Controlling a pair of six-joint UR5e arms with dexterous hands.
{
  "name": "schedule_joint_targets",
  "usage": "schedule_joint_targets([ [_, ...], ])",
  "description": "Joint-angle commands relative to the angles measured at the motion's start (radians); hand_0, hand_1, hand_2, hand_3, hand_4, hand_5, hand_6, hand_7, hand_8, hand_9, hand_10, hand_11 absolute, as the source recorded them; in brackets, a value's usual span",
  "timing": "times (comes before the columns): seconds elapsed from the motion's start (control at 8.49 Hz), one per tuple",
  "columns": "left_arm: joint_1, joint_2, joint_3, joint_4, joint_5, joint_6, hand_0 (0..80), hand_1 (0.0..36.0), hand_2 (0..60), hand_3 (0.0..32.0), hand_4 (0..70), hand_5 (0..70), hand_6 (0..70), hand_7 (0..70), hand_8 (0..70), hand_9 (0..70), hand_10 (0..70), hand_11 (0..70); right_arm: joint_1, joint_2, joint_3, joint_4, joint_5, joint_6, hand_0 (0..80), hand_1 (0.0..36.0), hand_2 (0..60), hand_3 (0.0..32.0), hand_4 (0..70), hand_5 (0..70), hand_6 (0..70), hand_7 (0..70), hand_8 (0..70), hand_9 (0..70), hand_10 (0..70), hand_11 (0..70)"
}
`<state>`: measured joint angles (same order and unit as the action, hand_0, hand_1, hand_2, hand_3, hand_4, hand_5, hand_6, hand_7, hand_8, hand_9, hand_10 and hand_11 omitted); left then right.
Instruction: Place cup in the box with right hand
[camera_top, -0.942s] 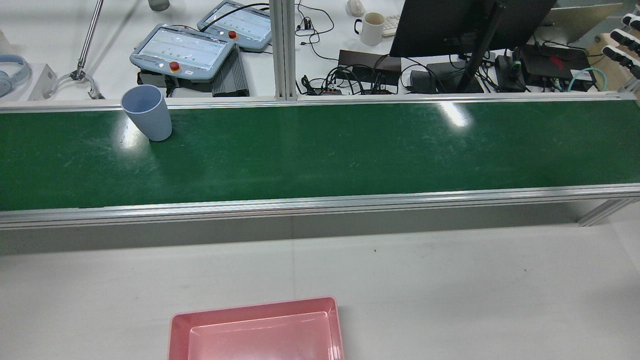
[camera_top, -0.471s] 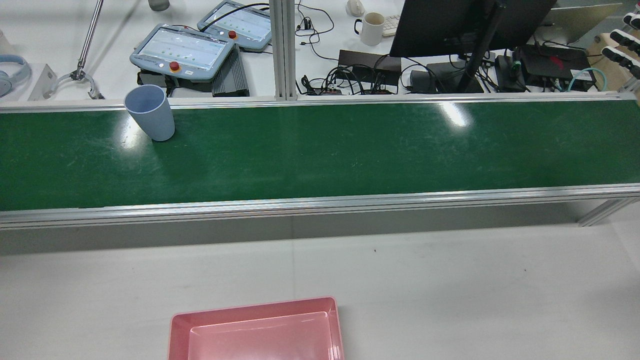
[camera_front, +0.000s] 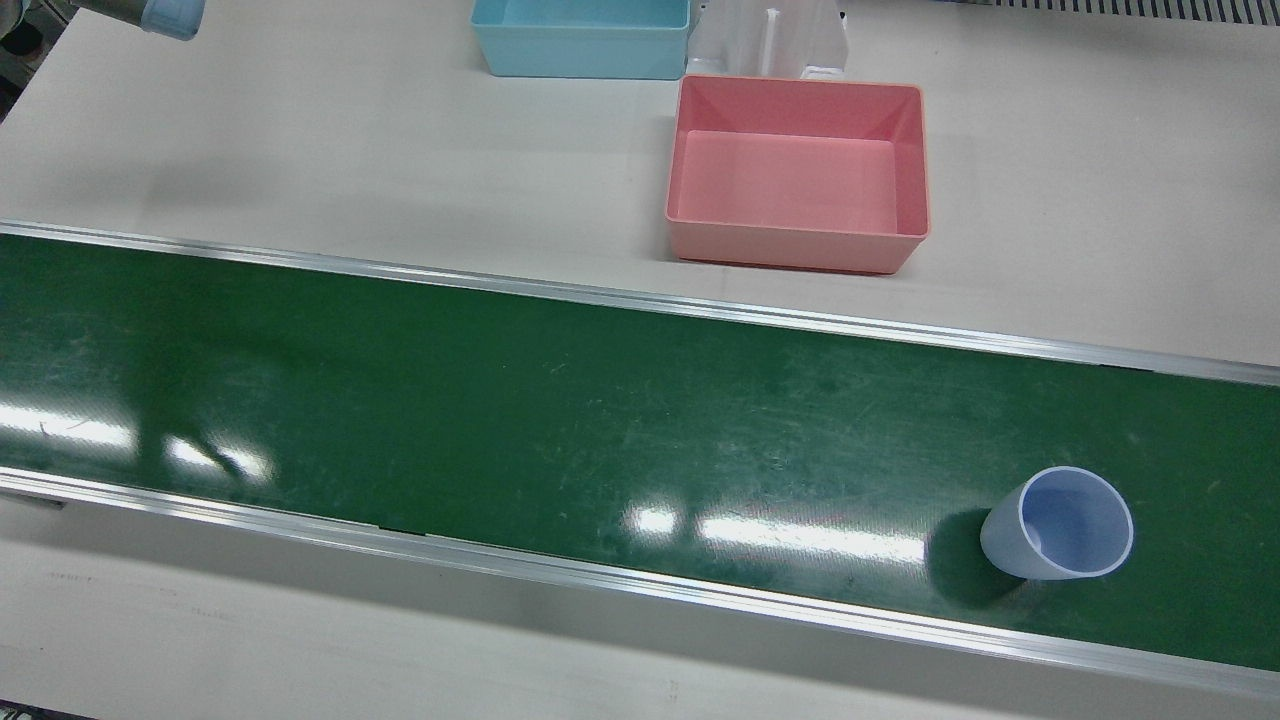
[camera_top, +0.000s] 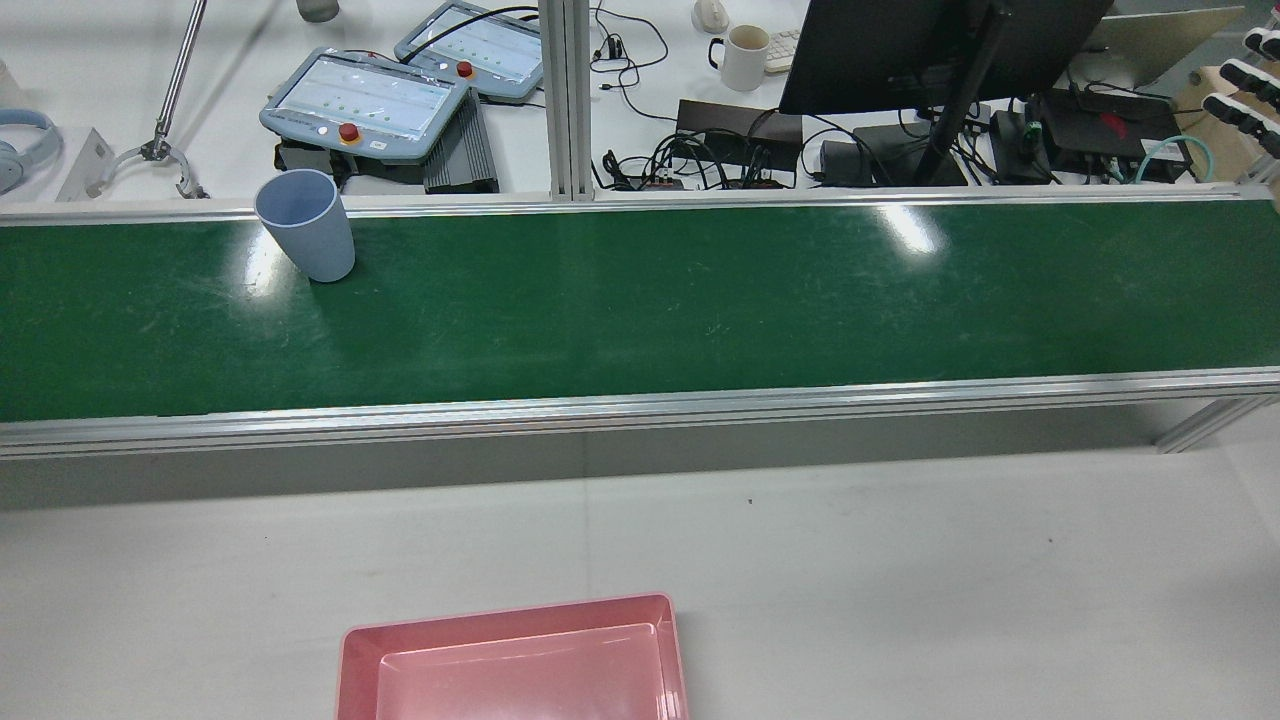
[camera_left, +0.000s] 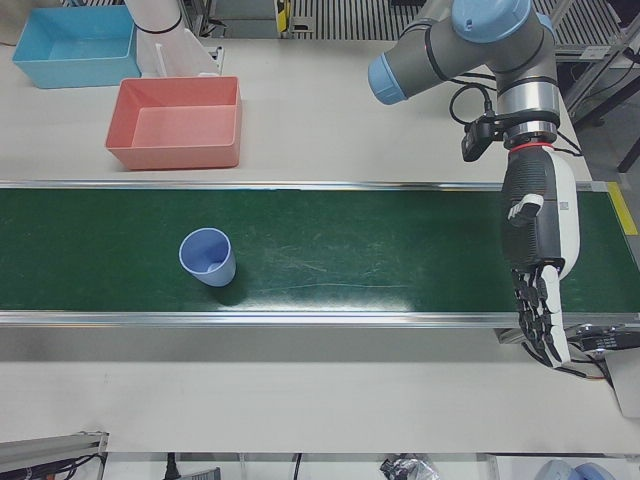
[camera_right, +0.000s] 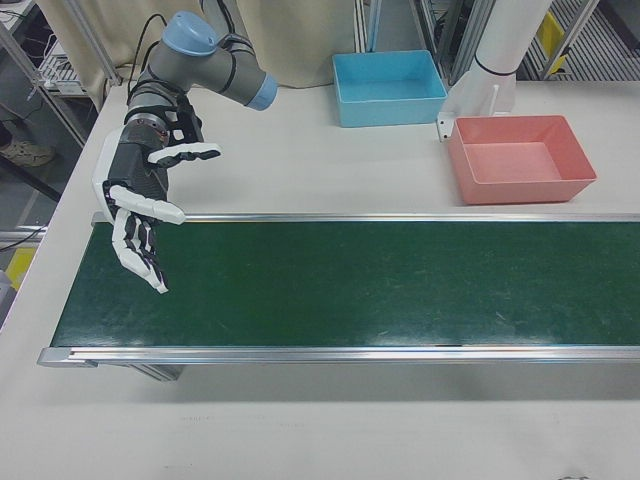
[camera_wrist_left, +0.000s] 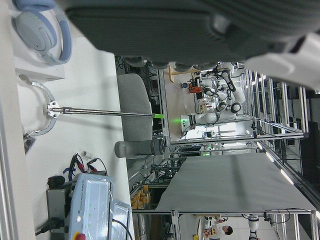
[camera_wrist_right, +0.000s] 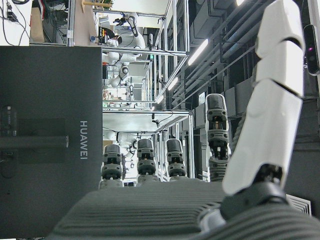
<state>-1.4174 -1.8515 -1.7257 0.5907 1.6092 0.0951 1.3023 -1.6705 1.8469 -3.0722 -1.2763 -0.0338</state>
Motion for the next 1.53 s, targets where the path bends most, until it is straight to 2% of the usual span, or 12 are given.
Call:
schedule_joint_targets([
  [0.0, 0.0, 0.0, 0.0, 0.0, 0.0, 0.0, 0.0, 0.0, 0.0, 0.0, 0.0, 0.0, 0.0, 0.0, 0.0, 0.0, 0.0, 0.0, 0.0, 0.0, 0.0, 0.0, 0.0, 0.0, 52.3, 18.8, 12.7, 11.4, 25.5, 6.6, 4.8, 24.2, 12.5, 16.3, 9.7, 15.1],
  [0.71, 0.0, 0.0, 0.0, 0.0, 0.0, 0.0, 0.0, 0.0, 0.0, 0.0, 0.0, 0.0, 0.0, 0.0, 0.0, 0.0, 0.0, 0.0, -0.002, 0.0, -0.006, 0.001, 0.0, -0.003, 52.2, 18.9, 13.6, 11.2, 26.3, 6.7, 5.1, 25.0, 12.8, 16.7, 10.4, 16.2],
  [1.18, 0.0, 0.0, 0.0, -0.003, 0.0, -0.002, 0.0, 0.0, 0.0, 0.0, 0.0, 0.0, 0.0, 0.0, 0.0, 0.0, 0.0, 0.0, -0.006, 0.005, -0.017, 0.001, 0.0, -0.005, 50.9, 17.3, 11.5, 12.8, 23.4, 6.2, 4.2, 21.7, 12.1, 15.0, 9.4, 14.7],
  [1.41, 0.0, 0.0, -0.001, -0.002, 0.0, -0.002, 0.0, 0.0, 0.0, 0.0, 0.0, 0.0, 0.0, 0.0, 0.0, 0.0, 0.0, 0.0, -0.003, 0.002, -0.017, 0.006, -0.002, -0.001, 51.8, 18.3, 13.7, 10.8, 27.7, 6.6, 5.3, 25.5, 13.1, 17.2, 11.4, 17.5],
])
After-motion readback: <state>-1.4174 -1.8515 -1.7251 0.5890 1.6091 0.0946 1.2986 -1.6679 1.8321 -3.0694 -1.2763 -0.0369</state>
